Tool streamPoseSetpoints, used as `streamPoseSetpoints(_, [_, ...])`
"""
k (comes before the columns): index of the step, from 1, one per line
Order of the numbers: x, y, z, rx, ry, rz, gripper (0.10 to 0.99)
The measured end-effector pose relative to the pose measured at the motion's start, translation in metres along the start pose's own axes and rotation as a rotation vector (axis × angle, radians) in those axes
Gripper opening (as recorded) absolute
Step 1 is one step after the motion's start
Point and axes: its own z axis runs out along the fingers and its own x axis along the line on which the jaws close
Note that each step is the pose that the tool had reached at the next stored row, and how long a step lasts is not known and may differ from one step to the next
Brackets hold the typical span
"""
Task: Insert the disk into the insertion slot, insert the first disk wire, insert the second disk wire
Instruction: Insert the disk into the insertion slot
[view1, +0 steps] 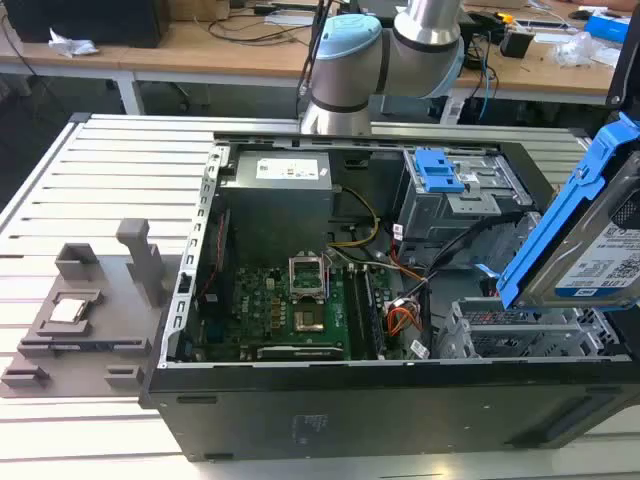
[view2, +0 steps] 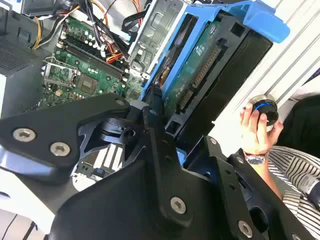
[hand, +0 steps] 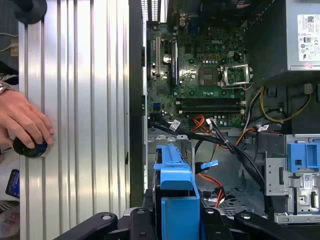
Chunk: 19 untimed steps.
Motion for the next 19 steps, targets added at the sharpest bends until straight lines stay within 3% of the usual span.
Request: streamPoseSetpoints(19, [-0.0001,-0.0006,0.0166,0.0,0.0,0.0,0.361])
